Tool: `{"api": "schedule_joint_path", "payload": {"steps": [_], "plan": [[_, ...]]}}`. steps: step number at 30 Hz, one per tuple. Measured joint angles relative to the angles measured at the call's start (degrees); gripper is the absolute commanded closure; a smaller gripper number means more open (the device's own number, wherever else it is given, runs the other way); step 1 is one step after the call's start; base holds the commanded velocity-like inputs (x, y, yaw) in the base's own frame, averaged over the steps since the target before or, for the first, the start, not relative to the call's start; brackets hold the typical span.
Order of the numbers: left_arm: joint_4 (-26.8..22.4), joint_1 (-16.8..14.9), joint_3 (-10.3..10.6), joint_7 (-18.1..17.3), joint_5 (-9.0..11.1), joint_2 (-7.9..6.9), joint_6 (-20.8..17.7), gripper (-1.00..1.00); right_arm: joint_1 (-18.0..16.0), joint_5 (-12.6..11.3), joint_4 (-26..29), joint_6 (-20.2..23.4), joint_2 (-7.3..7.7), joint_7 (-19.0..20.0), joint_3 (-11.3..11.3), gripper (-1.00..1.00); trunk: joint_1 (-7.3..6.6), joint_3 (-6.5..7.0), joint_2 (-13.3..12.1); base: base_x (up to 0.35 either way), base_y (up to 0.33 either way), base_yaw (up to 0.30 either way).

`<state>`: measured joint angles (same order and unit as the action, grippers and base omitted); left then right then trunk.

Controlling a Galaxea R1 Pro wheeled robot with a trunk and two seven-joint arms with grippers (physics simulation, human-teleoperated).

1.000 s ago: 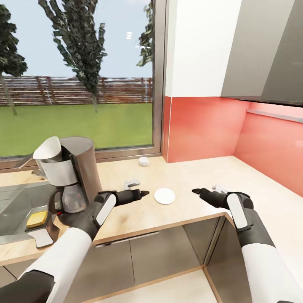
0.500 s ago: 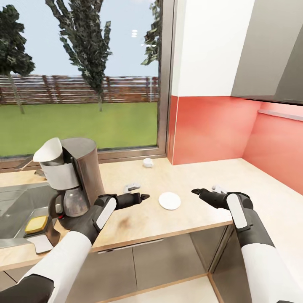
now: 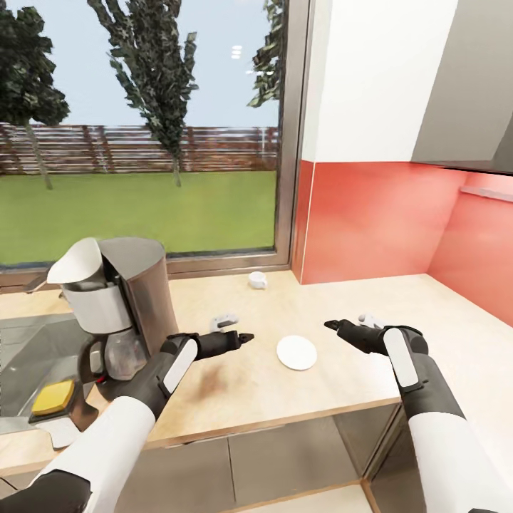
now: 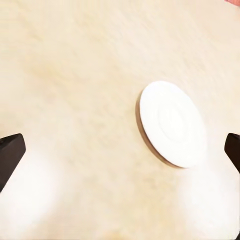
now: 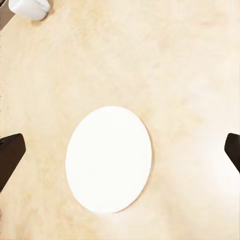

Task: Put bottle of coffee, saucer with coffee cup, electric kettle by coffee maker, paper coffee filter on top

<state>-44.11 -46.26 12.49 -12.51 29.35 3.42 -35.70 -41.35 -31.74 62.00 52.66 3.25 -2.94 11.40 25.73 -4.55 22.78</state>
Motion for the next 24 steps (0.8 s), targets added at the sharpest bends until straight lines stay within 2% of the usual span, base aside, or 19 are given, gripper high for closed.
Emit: {"api": "schedule_joint_path", "payload": {"steps": [8, 14, 24], "plan": [[0.0, 0.1, 0.0, 0.0, 0.0, 0.01, 0.0, -1.0, 0.0, 0.2, 0.0, 0.0, 0.0, 0.0, 0.1, -1.0, 0.01, -0.2, 0.0, 0.045, -0.003, 0.033], [0.0, 0.1, 0.0, 0.0, 0.0, 0.08, 0.0, -1.0, 0.0, 0.2, -0.6, 0.0, 0.0, 0.0, 0.1, -1.0, -0.01, -0.2, 0.0, 0.184, -0.115, -0.025], [0.0, 2.6, 0.0, -0.1, 0.0, 0.77, 0.0, -1.0, 0.0, 0.1, -3.8, 0.0, 0.01, 0.0, 0.1, -1.0, 0.02, -0.2, 0.0, 0.039, -0.02, -0.036]]}}
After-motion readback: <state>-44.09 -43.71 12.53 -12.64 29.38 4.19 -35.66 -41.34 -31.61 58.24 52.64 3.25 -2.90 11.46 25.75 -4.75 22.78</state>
